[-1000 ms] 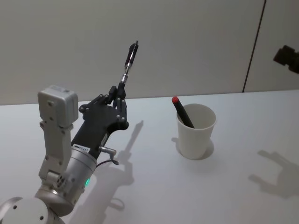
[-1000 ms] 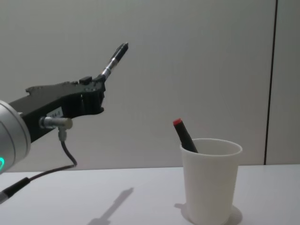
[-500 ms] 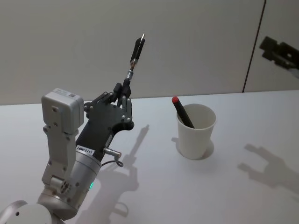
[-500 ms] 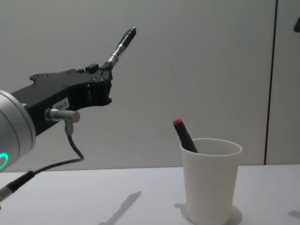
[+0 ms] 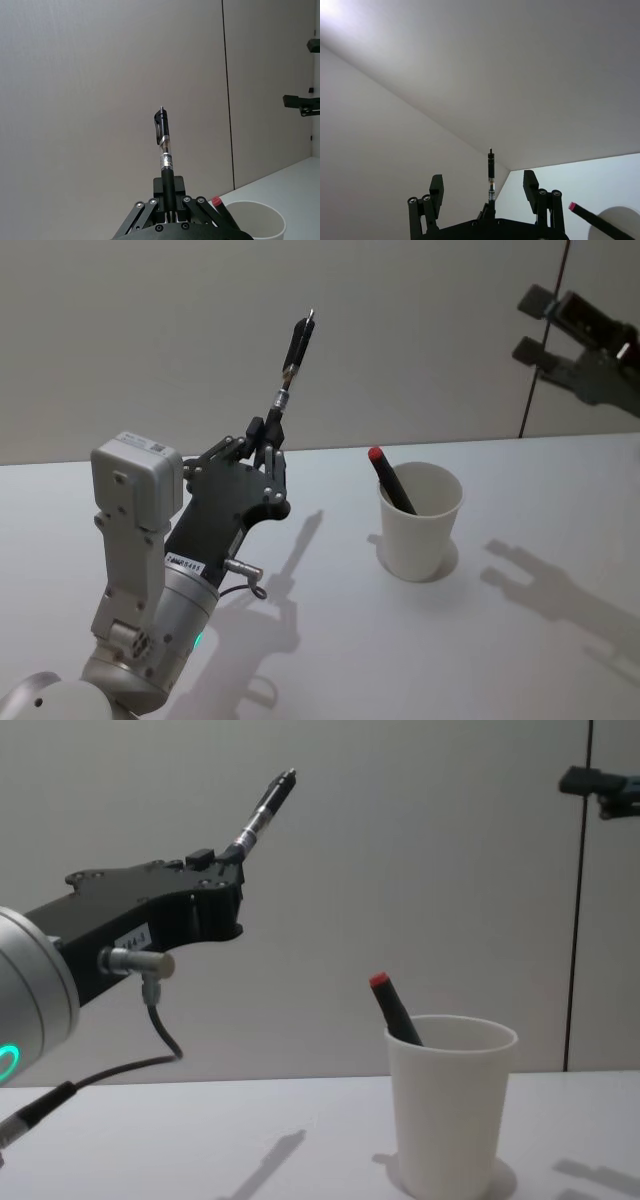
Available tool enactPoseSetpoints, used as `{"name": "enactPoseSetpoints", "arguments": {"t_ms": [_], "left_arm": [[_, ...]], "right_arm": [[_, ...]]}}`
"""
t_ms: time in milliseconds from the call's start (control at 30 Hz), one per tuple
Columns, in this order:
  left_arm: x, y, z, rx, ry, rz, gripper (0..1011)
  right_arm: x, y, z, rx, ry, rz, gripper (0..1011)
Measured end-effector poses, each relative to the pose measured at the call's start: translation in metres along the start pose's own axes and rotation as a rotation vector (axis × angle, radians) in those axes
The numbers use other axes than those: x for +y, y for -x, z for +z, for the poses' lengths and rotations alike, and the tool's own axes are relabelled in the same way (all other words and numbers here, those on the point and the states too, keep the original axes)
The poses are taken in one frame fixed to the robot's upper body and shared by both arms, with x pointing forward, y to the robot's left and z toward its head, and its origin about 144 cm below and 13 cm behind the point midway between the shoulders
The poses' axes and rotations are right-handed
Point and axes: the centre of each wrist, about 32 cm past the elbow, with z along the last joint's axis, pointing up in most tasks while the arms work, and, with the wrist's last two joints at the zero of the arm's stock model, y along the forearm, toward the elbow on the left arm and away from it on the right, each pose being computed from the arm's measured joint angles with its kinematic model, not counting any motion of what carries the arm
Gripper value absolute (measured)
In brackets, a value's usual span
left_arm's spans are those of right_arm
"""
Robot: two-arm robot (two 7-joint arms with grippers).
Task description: Place the pen into the pen holder.
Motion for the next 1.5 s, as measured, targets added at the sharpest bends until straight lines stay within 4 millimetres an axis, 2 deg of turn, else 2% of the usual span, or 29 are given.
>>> {"name": "enactPoseSetpoints", "arguments": {"t_ms": [200, 467, 733, 1100, 1300, 1500], "left_arm": [[0.000, 0.001, 0.000, -0.001, 0.002, -0.001, 118], [0.000, 0.001, 0.001, -0.003, 0.004, -0.002, 117], [0.000, 0.001, 0.001, -0.003, 0.005, -0.003, 118], [0.001, 0.001, 0.001, -0.004, 0.005, -0.003, 118], [0.001, 0.001, 0.001, -0.004, 0.005, -0.003, 117], [0.001, 0.001, 0.001, -0.004, 0.005, -0.003, 117]], "right_arm": [[0.008, 0.000, -0.001, 0.049, 0.010, 0.002, 1001], [0.019, 0.001, -0.002, 0.021, 0.035, 0.014, 1001], [0.047, 0.002, -0.006, -0.075, 0.096, 0.043, 1002], [0.102, 0.004, -0.020, -0.181, 0.196, 0.072, 1002], [0.121, 0.005, -0.026, -0.212, 0.230, 0.065, 1002], [0.129, 0.006, -0.030, -0.222, 0.238, 0.043, 1002]]}}
